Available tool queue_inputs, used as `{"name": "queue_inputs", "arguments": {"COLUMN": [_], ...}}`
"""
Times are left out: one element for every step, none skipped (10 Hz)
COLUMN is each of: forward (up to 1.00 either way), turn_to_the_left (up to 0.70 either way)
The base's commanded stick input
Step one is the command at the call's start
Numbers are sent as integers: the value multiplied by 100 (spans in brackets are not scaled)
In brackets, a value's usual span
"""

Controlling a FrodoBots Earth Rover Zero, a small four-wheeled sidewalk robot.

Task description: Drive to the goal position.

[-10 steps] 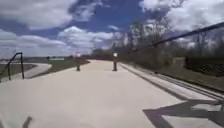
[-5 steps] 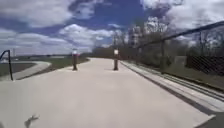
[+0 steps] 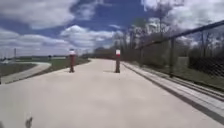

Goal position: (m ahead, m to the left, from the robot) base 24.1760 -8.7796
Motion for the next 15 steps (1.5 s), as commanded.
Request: {"name": "queue_inputs", "arguments": {"forward": [100, 100, 100, 100, 100, 100, 100, 100, 100, 100, 100, 100, 100, 100, 100], "turn_to_the_left": [0, 0, 0, 0, 18, 0, 0, 0, 0, 0, 1, 27, 27, 27, 27]}}
